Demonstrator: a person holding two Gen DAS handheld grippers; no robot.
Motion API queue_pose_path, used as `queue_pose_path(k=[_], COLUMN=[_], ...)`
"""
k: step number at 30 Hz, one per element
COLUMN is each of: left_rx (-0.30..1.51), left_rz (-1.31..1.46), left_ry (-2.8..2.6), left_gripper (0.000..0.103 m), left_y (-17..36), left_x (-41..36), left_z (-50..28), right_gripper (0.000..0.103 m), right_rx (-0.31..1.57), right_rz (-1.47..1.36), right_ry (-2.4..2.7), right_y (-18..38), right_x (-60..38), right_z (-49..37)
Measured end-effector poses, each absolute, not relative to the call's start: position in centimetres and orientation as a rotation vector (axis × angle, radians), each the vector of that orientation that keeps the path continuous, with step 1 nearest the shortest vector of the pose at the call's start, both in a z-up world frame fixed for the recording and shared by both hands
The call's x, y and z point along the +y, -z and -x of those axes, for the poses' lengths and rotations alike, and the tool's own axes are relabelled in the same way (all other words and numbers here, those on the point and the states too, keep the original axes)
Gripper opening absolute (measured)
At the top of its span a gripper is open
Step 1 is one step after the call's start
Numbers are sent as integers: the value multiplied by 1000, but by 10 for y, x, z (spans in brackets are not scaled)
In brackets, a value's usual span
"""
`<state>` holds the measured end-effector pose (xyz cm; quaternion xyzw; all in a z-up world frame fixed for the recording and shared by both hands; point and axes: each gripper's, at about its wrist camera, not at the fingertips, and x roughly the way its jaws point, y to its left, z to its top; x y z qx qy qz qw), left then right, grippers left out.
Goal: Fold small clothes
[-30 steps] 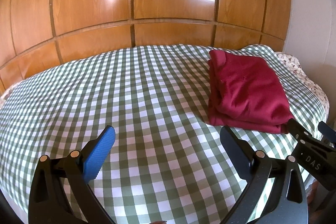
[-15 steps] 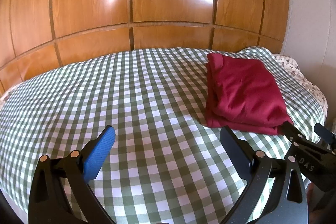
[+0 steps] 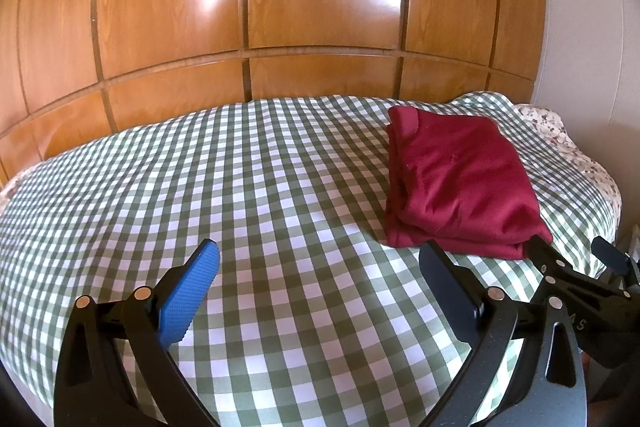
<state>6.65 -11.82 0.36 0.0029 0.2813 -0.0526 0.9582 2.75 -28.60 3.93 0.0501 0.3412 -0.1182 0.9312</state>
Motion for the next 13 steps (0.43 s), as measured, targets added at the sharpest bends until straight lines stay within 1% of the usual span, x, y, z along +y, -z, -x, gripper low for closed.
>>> queue_pose_path(k=[13], left_rx=[627], left_rz=[11], left_ry=[79], left_gripper=[99], left_y=[10], left_x=[-113], left_z=[-74], right_gripper=[101], right_rx=[704], right_rz=[-103], right_ry=[234], right_y=[-37], right_x=[-287], right_z=[-28])
